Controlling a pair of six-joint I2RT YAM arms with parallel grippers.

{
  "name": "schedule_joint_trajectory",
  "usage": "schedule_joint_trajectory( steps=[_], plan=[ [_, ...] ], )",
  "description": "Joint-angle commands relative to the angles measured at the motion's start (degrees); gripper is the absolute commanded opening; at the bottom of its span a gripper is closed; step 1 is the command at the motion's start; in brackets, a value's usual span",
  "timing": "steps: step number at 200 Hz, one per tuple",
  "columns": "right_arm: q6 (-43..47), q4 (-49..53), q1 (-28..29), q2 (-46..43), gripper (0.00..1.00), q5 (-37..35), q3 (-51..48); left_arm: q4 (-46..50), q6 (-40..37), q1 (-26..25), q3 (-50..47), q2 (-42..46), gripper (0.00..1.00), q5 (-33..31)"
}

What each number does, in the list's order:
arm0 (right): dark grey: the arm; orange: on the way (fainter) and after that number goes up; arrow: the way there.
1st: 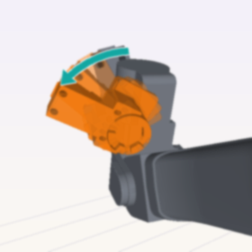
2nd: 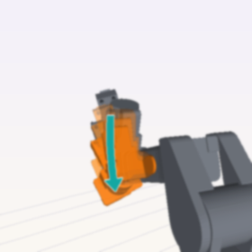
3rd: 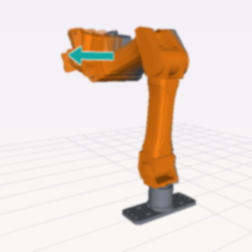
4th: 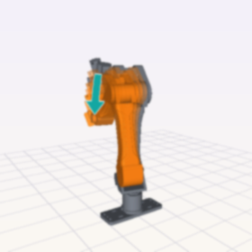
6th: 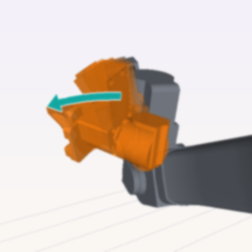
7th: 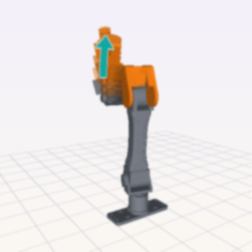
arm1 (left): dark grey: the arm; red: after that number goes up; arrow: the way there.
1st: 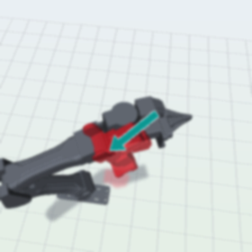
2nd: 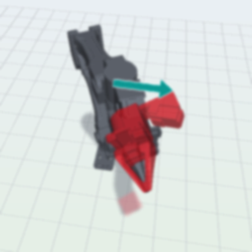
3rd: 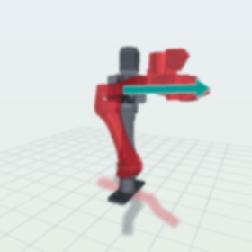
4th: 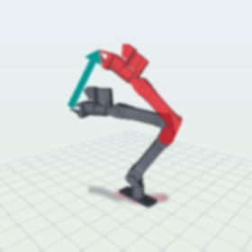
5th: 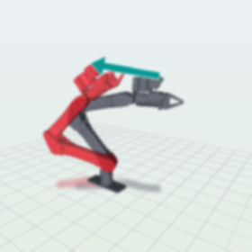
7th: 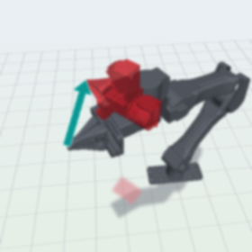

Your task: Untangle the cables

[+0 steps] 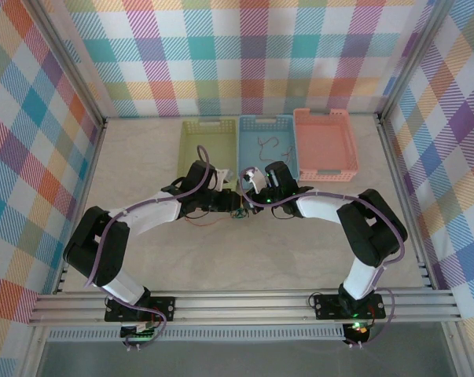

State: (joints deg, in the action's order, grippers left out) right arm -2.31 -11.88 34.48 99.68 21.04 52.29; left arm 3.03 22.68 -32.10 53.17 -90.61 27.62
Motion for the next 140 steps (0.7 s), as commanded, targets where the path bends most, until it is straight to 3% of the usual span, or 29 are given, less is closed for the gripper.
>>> schedule_joint_trajectory(
  steps=[1,21,140],
  plan=[
    [0.11,0.51,-0.03,0.12,0.11,1.13,-0.17,1.22,-1.05,0.63,1.76,-0.27,0.13,0.56],
    [-0.02,0.5,-0.03,0.12,0.11,1.15,-0.17,1.84,-1.24,0.63,1.6,0.45,0.0,0.2],
    [-0.05,0.7,-0.03,0.16,0.12,0.63,-0.07,4.61,1.45,0.63,0.17,13.44,0.0,5.47]
  ],
)
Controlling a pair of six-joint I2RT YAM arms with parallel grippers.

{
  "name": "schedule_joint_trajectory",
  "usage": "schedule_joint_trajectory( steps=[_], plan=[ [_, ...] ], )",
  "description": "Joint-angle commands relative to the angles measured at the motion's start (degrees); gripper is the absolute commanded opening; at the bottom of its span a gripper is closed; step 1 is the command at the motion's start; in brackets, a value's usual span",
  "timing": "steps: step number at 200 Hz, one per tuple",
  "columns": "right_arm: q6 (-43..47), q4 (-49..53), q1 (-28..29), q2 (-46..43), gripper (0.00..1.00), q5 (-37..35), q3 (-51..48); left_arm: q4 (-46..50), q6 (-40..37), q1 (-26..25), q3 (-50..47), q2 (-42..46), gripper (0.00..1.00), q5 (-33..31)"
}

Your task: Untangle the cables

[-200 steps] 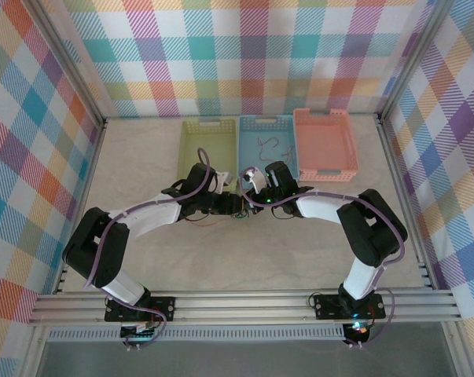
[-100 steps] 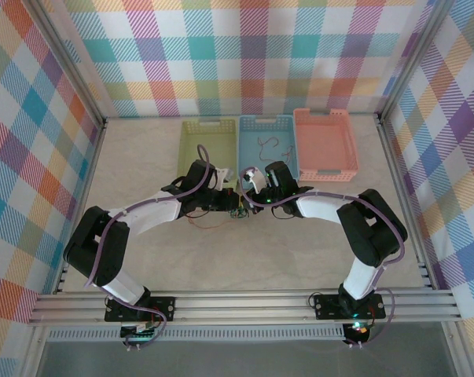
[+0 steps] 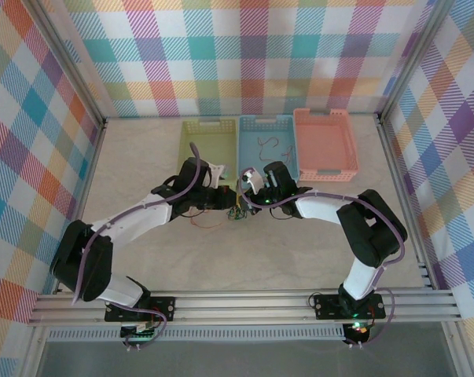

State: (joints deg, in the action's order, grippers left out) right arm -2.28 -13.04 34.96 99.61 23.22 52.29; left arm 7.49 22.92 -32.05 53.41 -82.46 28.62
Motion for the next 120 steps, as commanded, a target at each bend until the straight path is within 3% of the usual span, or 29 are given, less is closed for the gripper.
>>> schedule_joint_trajectory(
  steps=[1,49,120],
  plan=[
    [-0.08,1.82,-0.51,0.27,0.12,-1.58,-0.08,0.2,1.28,0.59,-0.07,5.46,0.0,4.53],
    [-0.11,2.05,-0.51,0.39,0.12,-1.73,0.06,1.36,3.01,0.59,-0.51,11.8,0.0,5.74],
    [-0.22,2.27,-0.57,0.5,0.12,-1.69,0.18,10.1,1.87,0.63,3.56,20.28,0.0,2.69]
  ],
)
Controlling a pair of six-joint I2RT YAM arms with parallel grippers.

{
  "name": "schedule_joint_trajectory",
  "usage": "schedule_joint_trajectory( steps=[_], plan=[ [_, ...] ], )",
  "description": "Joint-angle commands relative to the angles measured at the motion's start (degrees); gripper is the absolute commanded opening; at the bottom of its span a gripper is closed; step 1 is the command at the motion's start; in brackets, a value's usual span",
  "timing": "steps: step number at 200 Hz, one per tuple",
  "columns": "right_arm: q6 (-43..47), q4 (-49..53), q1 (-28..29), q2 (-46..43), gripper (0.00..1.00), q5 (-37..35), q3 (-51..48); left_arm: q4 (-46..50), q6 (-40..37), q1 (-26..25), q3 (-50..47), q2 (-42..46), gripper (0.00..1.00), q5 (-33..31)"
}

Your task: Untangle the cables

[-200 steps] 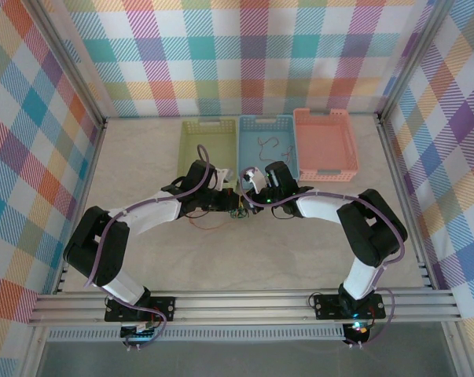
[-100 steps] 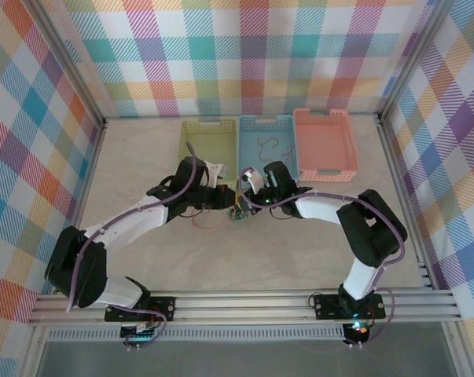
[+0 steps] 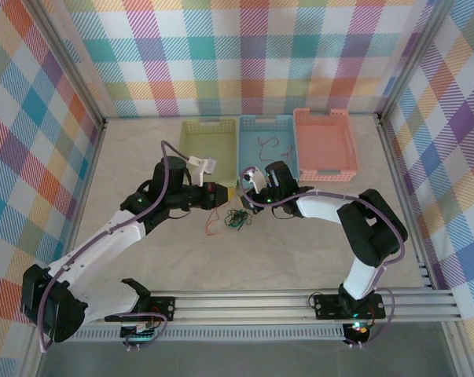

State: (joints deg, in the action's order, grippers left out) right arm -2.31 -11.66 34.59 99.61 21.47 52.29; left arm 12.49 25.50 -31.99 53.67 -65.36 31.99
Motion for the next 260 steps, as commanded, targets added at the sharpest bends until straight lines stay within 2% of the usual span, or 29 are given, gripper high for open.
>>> schedule_joint_trajectory(
  steps=[1,15,54,81,122,155,197,231,260],
  plan=[
    [-0.18,0.83,-0.17,0.5,0.12,0.06,0.18,5.31,-0.75,0.54,3.42,3.34,0.0,-0.82],
    [-0.24,0.92,-0.14,0.54,0.12,-0.07,0.27,8.34,-1.79,0.6,4.82,4.97,0.0,-2.64],
    [-0.71,1.3,-0.14,0.5,0.12,-0.97,0.44,19.21,-3.22,0.61,8.21,8.96,0.0,-17.32],
    [-0.89,1.73,-0.14,0.56,0.12,-1.31,0.62,22.6,-2.54,1.09,6.75,9.36,0.0,-22.24],
    [-0.94,0.02,-0.12,-0.76,0.16,-1.79,-0.58,21.73,-1.28,1.82,1.3,9.62,0.0,-23.86],
    [-1.18,-2.46,-0.13,-2.39,0.27,-2.74,-2.36,21.35,0.03,1.97,-1.5,5.86,0.0,-26.13],
    [-1.24,-4.28,-0.14,-4.09,0.29,-4.37,-4.19,19.81,0.61,2.1,-0.53,-5.76,0.0,-24.47],
    [-1.3,-4.63,-0.14,-4.52,0.3,-4.86,-4.61,20.73,-0.05,2.1,2.42,-15.59,0.0,-25.84],
    [-1.29,-4.68,-0.2,-4.38,0.3,-4.54,-4.49,20.41,-0.11,2.14,3.57,-20.15,0.01,-25.81]
  ],
)
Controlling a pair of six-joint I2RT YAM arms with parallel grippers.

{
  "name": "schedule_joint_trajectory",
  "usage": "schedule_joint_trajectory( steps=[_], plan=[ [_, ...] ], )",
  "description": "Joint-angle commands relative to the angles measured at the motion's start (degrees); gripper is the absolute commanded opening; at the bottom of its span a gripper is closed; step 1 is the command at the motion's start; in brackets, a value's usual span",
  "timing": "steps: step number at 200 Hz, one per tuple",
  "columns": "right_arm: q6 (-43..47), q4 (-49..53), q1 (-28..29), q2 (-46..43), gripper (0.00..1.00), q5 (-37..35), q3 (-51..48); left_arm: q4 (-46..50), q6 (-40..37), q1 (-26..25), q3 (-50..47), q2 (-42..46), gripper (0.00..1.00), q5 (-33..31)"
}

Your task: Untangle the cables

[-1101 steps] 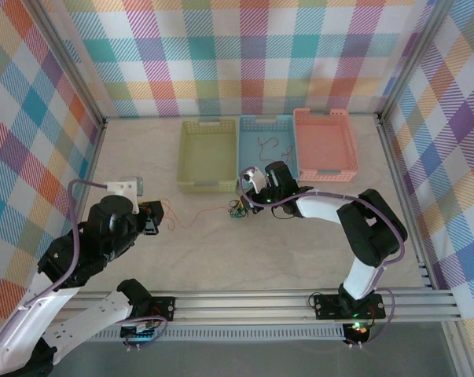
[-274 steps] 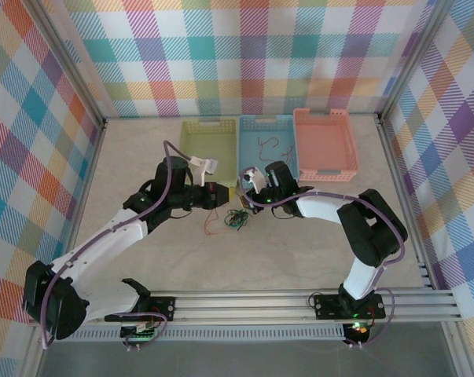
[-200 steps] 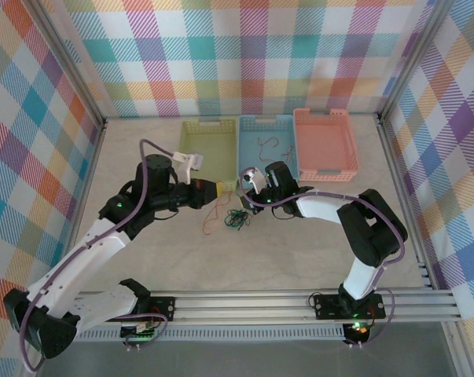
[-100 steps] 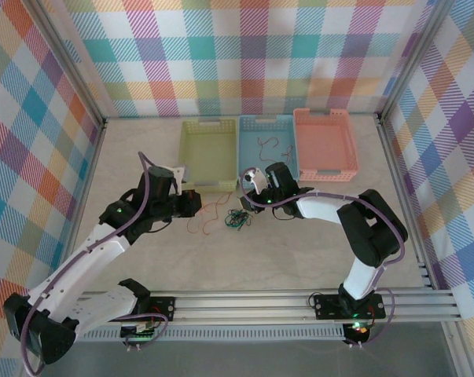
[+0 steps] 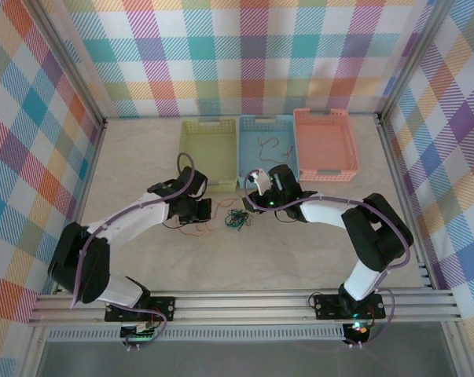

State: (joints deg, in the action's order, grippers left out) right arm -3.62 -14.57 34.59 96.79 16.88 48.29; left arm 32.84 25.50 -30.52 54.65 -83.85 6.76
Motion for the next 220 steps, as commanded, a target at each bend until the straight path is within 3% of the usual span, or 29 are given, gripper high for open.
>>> schedule_joint_trajectory(
  steps=[1,47,80,108,158,220],
  plan=[
    [0.02,-1.78,-0.21,-1.59,0.3,0.06,-0.48,0.05,-0.11,0.66,2.62,-1.79,0.02,-0.65],
    [0.0,-1.46,-0.14,-1.34,0.3,0.17,-0.3,-0.76,-0.45,0.99,3.23,-5.66,0.26,-0.61],
    [0.02,-1.43,-0.18,-1.26,0.3,0.25,-0.22,-0.83,-0.71,1.47,3.04,-6.93,0.54,-1.35],
    [-0.05,-1.28,-0.14,-1.24,0.3,0.34,-0.22,-0.52,-1.27,1.78,3.33,-6.32,0.68,-1.95],
    [-0.12,-1.26,-0.14,-0.99,0.3,0.5,0.02,2.1,-2.56,2.5,6.83,-7.24,0.79,-5.51],
    [-0.21,-1.05,-0.14,-0.91,0.31,0.77,0.13,0.33,-1.63,4.68,7.32,-12.64,0.84,-0.88]
  ],
)
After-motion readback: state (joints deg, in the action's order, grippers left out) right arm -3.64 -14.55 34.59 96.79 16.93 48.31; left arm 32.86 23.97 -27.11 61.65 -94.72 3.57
